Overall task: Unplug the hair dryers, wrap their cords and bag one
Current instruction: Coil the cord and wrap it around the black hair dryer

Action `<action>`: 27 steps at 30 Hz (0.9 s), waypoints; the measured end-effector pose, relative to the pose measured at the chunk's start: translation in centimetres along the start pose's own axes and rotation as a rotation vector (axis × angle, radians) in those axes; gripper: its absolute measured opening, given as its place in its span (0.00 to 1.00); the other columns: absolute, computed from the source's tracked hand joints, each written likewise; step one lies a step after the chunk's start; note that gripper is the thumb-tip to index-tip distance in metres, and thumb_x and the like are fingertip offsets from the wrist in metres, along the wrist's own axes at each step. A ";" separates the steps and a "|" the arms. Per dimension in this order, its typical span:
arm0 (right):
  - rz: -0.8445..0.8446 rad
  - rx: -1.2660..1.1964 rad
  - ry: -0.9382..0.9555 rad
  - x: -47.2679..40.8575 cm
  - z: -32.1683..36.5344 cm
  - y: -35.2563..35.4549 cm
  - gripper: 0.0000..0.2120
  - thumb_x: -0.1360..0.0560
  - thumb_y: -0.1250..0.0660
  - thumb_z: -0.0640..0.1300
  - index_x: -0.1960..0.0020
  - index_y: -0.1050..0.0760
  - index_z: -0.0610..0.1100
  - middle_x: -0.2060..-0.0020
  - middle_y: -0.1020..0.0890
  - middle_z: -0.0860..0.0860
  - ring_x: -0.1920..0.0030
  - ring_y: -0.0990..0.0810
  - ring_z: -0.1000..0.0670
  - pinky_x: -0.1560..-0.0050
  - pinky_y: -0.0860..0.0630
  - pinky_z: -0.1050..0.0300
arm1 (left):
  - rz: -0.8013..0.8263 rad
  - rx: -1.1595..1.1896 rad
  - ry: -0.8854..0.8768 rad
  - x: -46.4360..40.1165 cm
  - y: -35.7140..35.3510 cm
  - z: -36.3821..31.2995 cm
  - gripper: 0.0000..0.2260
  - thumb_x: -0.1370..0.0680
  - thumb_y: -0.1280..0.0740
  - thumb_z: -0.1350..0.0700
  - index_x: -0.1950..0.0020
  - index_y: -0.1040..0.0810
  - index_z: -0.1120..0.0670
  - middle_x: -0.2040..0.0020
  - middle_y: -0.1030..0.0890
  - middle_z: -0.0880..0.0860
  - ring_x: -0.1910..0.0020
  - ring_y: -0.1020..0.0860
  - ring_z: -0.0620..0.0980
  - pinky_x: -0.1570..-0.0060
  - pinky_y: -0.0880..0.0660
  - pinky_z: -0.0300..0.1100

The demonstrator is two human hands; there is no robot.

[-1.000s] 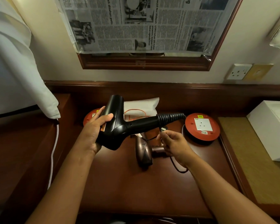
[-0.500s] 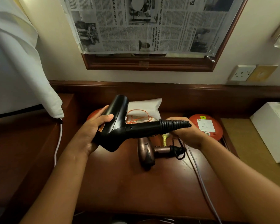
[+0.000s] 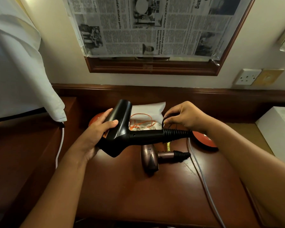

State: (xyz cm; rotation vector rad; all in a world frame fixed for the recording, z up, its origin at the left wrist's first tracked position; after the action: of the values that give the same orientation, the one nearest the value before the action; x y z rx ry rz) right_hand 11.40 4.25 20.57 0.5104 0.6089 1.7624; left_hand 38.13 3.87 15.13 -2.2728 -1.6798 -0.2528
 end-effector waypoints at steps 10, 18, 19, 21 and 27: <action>-0.019 0.137 0.031 -0.2 1.6 -0.2 0.05 0.29 0.27 0.40 0.53 0.16 0.44 0.60 0.15 0.54 0.60 0.18 0.58 0.57 0.23 0.61 | -0.130 -0.085 -0.034 -0.1 -0.8 -1.2 0.36 0.32 0.26 0.54 0.27 0.36 0.41 0.40 0.23 0.54 0.54 0.17 0.53 0.65 0.22 0.38; -0.126 0.276 0.056 1.8 2.6 -0.4 0.09 0.24 0.32 0.43 0.45 0.18 0.45 0.55 0.15 0.52 0.54 0.19 0.55 0.50 0.22 0.60 | -0.299 0.004 -0.111 0.1 -0.7 -1.4 0.28 0.26 0.29 0.58 0.28 0.32 0.43 0.44 0.21 0.51 0.57 0.17 0.49 0.69 0.23 0.34; -0.140 0.280 0.051 2.2 2.6 -0.6 0.10 0.24 0.33 0.44 0.44 0.19 0.46 0.55 0.15 0.52 0.54 0.19 0.55 0.51 0.21 0.59 | -0.315 0.006 -0.125 0.2 -0.5 -1.5 0.29 0.26 0.29 0.58 0.28 0.32 0.43 0.43 0.21 0.51 0.56 0.18 0.48 0.69 0.23 0.34; -0.144 0.298 0.036 2.9 2.6 -1.3 0.11 0.22 0.36 0.45 0.42 0.20 0.47 0.57 0.16 0.52 0.57 0.19 0.53 0.55 0.21 0.56 | -0.338 0.001 -0.151 0.4 -0.3 -1.8 0.29 0.26 0.29 0.58 0.28 0.32 0.43 0.43 0.22 0.50 0.55 0.18 0.48 0.69 0.23 0.33; -0.189 0.166 -0.060 4.5 2.2 -3.4 0.14 0.20 0.41 0.41 0.37 0.24 0.49 0.59 0.18 0.50 0.62 0.21 0.52 0.61 0.23 0.54 | -0.423 0.021 -0.220 0.6 -0.1 -2.1 0.29 0.27 0.28 0.60 0.29 0.30 0.44 0.47 0.21 0.47 0.56 0.17 0.46 0.63 0.21 0.35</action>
State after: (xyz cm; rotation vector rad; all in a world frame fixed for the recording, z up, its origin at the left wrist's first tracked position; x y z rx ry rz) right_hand 14.06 9.69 20.28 0.5975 0.7405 1.5211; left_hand 38.29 3.71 17.28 -1.9664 -2.2578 -0.0759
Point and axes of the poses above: each hand's wrist, its own x-axis away from the middle knuckle, its own y-axis out of the back of the hand, z = x × y, the point moved 6 cm from there along -x, towards the middle knuckle
